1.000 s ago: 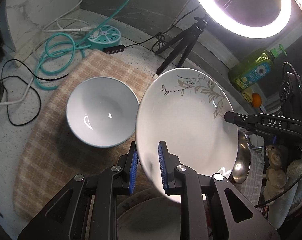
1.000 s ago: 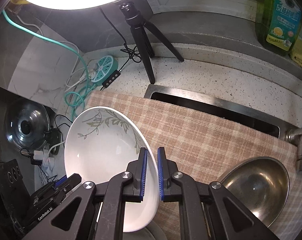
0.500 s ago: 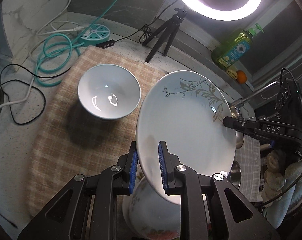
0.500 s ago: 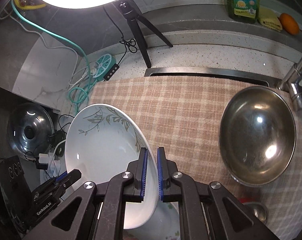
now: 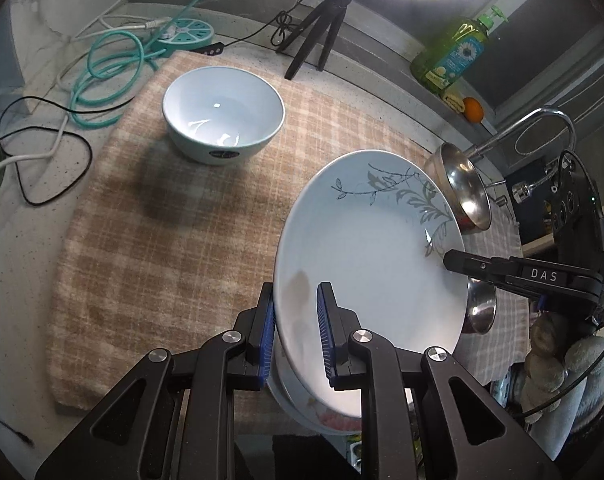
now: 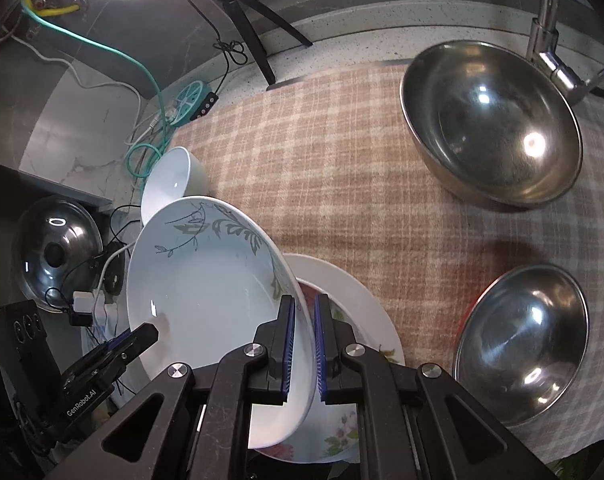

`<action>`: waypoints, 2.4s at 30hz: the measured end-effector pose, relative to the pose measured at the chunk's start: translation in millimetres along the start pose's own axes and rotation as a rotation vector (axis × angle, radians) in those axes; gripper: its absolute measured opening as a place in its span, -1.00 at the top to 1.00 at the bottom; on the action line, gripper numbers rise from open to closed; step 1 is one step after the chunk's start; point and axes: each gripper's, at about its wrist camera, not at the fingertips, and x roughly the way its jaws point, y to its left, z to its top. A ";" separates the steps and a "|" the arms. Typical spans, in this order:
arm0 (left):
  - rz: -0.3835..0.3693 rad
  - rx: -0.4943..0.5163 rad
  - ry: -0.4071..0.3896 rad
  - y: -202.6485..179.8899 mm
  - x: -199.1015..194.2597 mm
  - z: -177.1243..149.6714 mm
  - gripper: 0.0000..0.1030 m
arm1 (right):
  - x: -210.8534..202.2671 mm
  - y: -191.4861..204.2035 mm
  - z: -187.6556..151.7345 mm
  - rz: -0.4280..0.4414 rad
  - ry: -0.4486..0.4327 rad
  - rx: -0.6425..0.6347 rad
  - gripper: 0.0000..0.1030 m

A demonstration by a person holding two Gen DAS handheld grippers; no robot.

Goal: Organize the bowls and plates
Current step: 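Lower the leaf-pattern plate onto the rose plate with the right gripper, then settle the leaf-pattern plate on the stack and open the right gripper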

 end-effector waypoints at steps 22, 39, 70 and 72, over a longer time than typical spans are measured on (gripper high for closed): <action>-0.003 0.035 0.062 0.3 24.6 -25.7 0.65 | 24.9 -29.5 -47.2 -0.025 0.042 0.070 0.82; -0.010 0.051 0.069 0.9 28.4 -25.6 0.65 | 24.2 -18.1 -50.6 -0.104 0.035 0.007 0.83; 0.009 0.112 0.055 -2.8 33.3 -25.2 0.65 | 25.2 -5.5 -52.3 -0.198 0.059 -0.072 0.84; 0.006 0.112 0.056 -2.4 33.1 -25.4 0.65 | 25.2 -5.3 -52.5 -0.198 0.059 -0.071 0.84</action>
